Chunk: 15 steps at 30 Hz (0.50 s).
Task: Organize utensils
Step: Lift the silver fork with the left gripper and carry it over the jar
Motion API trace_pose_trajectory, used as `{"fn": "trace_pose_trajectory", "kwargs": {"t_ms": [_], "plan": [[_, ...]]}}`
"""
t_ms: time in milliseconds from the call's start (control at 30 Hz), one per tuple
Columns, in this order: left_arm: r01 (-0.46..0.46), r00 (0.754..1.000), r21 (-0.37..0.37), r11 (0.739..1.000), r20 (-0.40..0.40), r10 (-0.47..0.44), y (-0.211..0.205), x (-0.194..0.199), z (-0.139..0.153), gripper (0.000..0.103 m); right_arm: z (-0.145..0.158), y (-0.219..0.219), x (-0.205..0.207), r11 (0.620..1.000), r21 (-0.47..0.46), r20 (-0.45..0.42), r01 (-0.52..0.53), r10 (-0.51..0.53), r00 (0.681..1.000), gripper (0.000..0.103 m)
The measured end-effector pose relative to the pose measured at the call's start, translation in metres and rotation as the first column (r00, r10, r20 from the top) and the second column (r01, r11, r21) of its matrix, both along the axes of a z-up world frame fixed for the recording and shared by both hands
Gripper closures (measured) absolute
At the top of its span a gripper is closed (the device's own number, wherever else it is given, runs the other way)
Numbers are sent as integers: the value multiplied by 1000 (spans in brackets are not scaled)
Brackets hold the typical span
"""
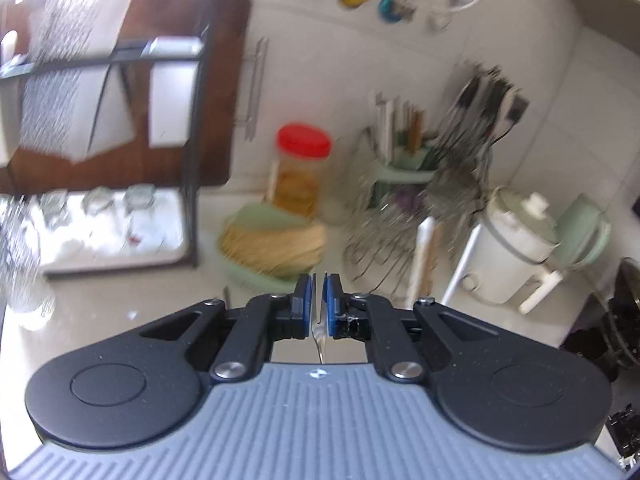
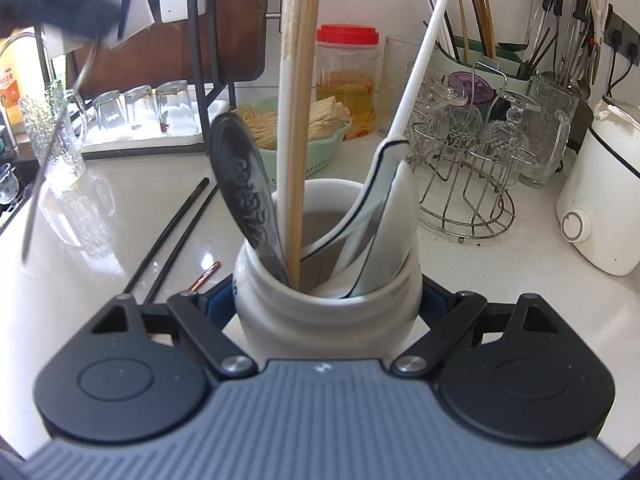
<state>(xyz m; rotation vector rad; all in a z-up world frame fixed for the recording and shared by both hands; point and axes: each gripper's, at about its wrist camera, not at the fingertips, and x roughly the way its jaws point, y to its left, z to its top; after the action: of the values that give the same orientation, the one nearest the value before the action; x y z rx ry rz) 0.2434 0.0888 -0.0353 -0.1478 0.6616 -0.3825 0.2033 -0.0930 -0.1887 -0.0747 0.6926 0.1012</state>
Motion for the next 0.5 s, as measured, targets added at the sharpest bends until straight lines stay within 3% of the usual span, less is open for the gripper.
{"fn": "trace_pose_trajectory", "kwargs": {"t_ms": [267, 500], "plan": [[89, 990, -54, 995, 116, -82, -31, 1, 48, 94, 0, 0, 0, 1000, 1, -1, 1, -1, 1000, 12], [154, 971, -54, 987, 192, -141, -67, 1, 50, 94, 0, -1, -1, 1000, 2, -2, -4, 4, 1000, 12]]}}
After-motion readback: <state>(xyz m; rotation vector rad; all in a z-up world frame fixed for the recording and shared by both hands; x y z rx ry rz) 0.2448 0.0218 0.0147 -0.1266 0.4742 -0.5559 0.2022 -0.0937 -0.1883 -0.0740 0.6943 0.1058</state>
